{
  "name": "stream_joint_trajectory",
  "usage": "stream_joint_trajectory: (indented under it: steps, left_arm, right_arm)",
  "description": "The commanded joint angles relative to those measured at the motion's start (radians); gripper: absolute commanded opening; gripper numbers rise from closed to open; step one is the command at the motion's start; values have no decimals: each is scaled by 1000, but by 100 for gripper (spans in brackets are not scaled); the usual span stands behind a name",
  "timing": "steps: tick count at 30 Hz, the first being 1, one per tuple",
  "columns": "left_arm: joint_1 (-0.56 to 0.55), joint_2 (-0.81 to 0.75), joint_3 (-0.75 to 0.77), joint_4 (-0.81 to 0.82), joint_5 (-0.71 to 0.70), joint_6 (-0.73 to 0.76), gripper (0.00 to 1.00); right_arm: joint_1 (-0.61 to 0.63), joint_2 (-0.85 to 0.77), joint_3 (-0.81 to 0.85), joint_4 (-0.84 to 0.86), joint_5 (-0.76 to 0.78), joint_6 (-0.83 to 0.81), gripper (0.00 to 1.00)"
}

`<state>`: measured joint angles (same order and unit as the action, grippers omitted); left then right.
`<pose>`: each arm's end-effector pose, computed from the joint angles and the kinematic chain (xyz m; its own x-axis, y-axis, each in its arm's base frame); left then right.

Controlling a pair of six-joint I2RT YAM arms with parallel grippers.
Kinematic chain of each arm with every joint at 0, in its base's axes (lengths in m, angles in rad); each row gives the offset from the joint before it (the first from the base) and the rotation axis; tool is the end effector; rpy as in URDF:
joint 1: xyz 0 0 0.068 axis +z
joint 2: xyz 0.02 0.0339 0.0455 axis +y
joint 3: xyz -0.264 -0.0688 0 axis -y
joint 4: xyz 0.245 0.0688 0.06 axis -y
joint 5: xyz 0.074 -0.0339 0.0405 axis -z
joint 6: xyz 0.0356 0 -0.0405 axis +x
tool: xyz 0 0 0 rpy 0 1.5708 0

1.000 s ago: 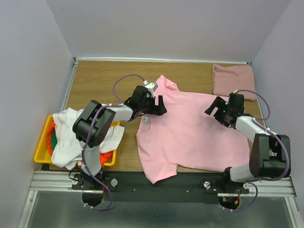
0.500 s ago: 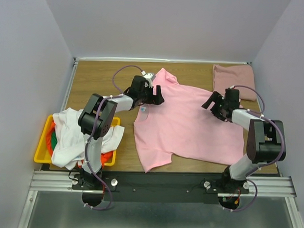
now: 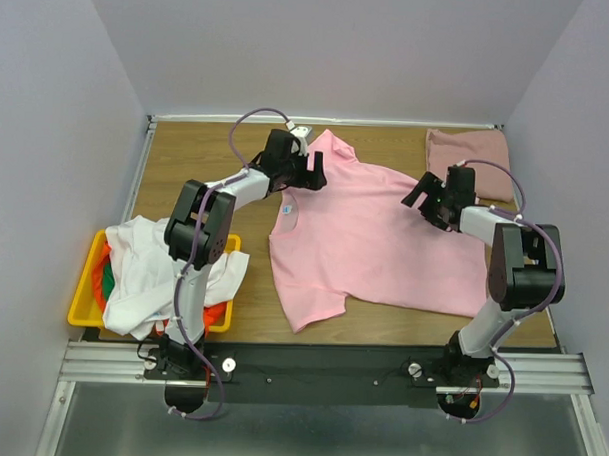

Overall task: Fold and stack the t-shirts
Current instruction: Flatten the tshirt out

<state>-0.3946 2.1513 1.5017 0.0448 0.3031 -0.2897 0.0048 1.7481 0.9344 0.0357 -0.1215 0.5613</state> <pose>0.4436 -0.1963 0.1724 -0.6726 -0.0152 -0.7399 0.4189 0.8163 -0.3976 0.3563 0.0060 0.1598 -0.6427 0.5253 -0.5577 0.2965 0.8418 0.4512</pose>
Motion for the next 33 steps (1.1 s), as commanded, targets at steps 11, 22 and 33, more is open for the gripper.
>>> stream_joint_trajectory:
  steps: [11, 22, 33]
  left_arm:
    - [-64, -378, -343, 47, -87, -12, 96]
    - [-133, -410, -698, 293, -16, -126, 96]
    - [-115, -320, -654, 232, -130, -103, 96]
  right_arm:
    - [75, -258, -134, -66, -20, -20, 99]
    - [95, -299, -255, -66, -30, -18, 99]
    - [109, -210, -266, -45, -23, -11, 99]
